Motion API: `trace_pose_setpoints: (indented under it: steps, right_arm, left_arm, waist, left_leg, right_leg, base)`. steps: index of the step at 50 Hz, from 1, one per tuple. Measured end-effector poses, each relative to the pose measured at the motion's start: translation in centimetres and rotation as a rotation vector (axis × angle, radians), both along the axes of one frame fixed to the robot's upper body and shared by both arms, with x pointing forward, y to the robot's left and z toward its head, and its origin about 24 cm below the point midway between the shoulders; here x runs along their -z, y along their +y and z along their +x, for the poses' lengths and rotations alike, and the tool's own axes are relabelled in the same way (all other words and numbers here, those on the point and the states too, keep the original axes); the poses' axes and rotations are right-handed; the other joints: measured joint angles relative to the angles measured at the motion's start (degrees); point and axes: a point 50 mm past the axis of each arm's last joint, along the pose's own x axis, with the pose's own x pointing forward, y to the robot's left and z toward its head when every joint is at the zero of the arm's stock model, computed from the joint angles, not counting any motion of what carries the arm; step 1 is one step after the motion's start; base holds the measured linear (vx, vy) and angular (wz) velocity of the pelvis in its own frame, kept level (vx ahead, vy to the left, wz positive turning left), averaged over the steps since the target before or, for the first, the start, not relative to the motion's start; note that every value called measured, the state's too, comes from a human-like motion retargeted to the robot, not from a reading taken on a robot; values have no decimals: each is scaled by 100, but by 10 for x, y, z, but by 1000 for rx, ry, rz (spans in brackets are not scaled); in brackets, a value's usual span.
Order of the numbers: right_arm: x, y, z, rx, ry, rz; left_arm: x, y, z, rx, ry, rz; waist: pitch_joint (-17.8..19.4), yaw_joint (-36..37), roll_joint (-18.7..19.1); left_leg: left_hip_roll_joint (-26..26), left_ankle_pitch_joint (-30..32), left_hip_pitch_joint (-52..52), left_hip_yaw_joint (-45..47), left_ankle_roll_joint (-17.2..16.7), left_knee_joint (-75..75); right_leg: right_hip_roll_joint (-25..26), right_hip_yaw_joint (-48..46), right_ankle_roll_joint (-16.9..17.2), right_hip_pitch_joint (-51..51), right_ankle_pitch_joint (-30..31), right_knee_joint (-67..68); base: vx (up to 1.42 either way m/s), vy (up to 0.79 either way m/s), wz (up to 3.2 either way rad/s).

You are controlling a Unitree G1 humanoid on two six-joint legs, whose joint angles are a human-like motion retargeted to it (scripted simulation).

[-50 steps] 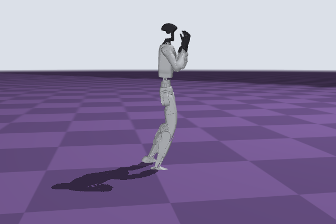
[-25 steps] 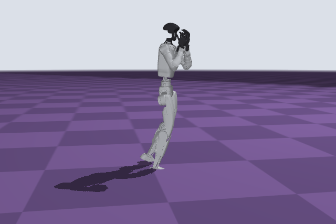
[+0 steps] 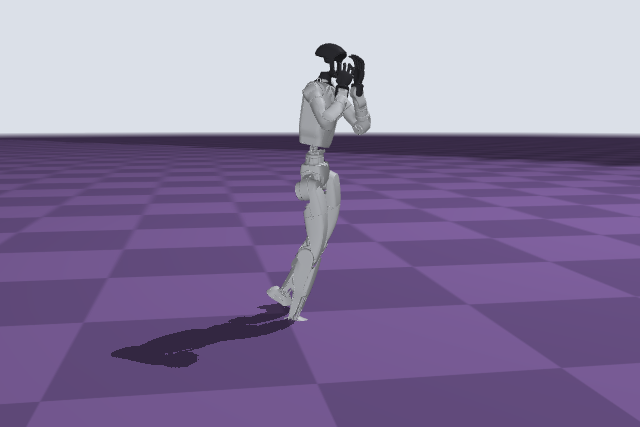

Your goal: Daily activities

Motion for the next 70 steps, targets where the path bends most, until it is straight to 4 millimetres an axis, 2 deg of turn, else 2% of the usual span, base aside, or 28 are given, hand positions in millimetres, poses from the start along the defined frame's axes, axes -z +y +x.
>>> trace_pose_setpoints:
  steps: [7, 13, 17, 20, 22, 25, 28, 31, 34, 38, 42, 46, 50, 53, 62, 70]
  right_arm:
    - [0, -1, 4, 42, -7, 2]
    - [3, -5, 20, 134, 31, -12]
    - [16, -13, 50, 293, 137, -62]
    - [32, -27, 77, 449, 245, -91]
    - [45, -42, 94, 561, 323, -98]
    - [74, -72, 121, 769, 479, -104]
    - [120, -116, 147, 1020, 697, -121]
    - [178, -165, 158, 1253, 965, -156]
    - [243, -206, 151, 1438, 1257, -219]
    - [323, -241, 116, 1593, 1655, -349]
    - [382, -248, 67, 1615, 2010, -523]
    - [417, -236, 28, 1521, 2249, -712]
    - [435, -219, 7, 1383, 2359, -887]
    - [440, -210, 4, 1286, 2371, -992]
    - [439, -197, 17, 1129, 2284, -1186]
    - [433, -197, 31, 1133, 2212, -1217]
  left_arm:
    - [-1, 8, 1, -43, -2, -56]
    - [-1, 14, 1, -70, -1, -102]
    - [-1, 20, 4, -105, 4, -118]
    - [2, 29, 19, -186, 70, -140]
    - [4, 40, 33, -259, 126, -165]
    - [7, 56, 41, -326, 162, -199]
    - [11, 69, 45, -361, 197, -231]
    - [16, 80, 49, -390, 239, -261]
    - [21, 89, 54, -413, 288, -291]
    - [27, 98, 60, -415, 350, -319]
    - [33, 101, 68, -389, 411, -314]
    - [40, 95, 79, -325, 481, -270]
    - [42, 75, 87, -227, 504, -183]
    - [37, 60, 86, -185, 470, -107]
    - [16, 29, 78, -217, 311, 70]
    - [8, 27, 77, -343, 251, 94]
  waist:
    - [-10, 6, -42]
    - [-13, 14, -56]
    - [8, -4, -47]
    - [19, 13, -12]
    - [-6, 39, 21]
    - [-26, 47, 67]
    - [-54, 93, 99]
    - [-80, 145, 128]
    - [-115, 190, 138]
    - [-152, 234, 131]
    - [-173, 255, 121]
    - [-190, 230, 133]
    - [-217, 193, 170]
    - [-249, 176, 204]
    - [-362, 135, 389]
    - [-439, 142, 563]
  left_leg:
    - [49, 299, -24, 25, 3, 104]
    - [121, 595, -35, -4, -36, 247]
    - [177, 818, -56, -69, -104, 368]
    - [224, 1009, -91, -149, -174, 468]
    - [242, 1164, -142, -295, -314, 537]
    - [291, 1375, -215, -446, -430, 640]
    - [327, 1647, -324, -701, -640, 753]
    - [340, 1899, -413, -914, -815, 815]
    - [311, 2142, -493, -1104, -987, 804]
    - [257, 2397, -559, -1258, -1159, 733]
    - [230, 2455, -571, -1337, -1290, 734]
    - [247, 2457, -583, -1379, -1366, 822]
    - [299, 2457, -599, -1411, -1420, 967]
    - [349, 2457, -631, -1461, -1485, 1117]
    - [525, 2457, -733, -1603, -1641, 1579]
    - [615, 2457, -769, -1690, -1772, 1855]
  right_leg:
    - [54, 131, 56, -3, 81, -133]
    - [119, 245, 77, 44, 145, -256]
    - [168, 326, 86, 76, 164, -320]
    - [210, 380, 101, 97, 172, -363]
    - [229, 404, 109, 119, 172, -416]
    - [281, 438, 123, 146, 189, -488]
    - [317, 459, 121, 178, 204, -558]
    - [357, 495, 100, 204, 221, -621]
    - [373, 540, 67, 220, 246, -710]
    - [382, 610, 25, 230, 293, -836]
    - [414, 688, 2, 235, 322, -908]
    - [488, 758, -8, 224, 327, -893]
    - [590, 825, -9, 209, 321, -828]
    - [673, 872, -7, 197, 316, -776]
    - [957, 1007, 14, 220, 383, -767]
    - [1161, 1119, 47, 303, 503, -898]
  base:
    - [3, -3, -33]
    - [3, -4, -36]
    - [5, -5, -38]
    - [6, -5, -38]
    - [7, -8, -36]
    - [6, -8, -34]
    - [6, -9, -30]
    - [5, -8, -29]
    - [6, -7, -26]
    - [6, -6, -23]
    - [6, -3, -24]
    - [3, -2, -26]
    - [-1, -1, -29]
    - [-2, -2, -31]
    - [-2, -2, -33]
    - [0, -2, -31]
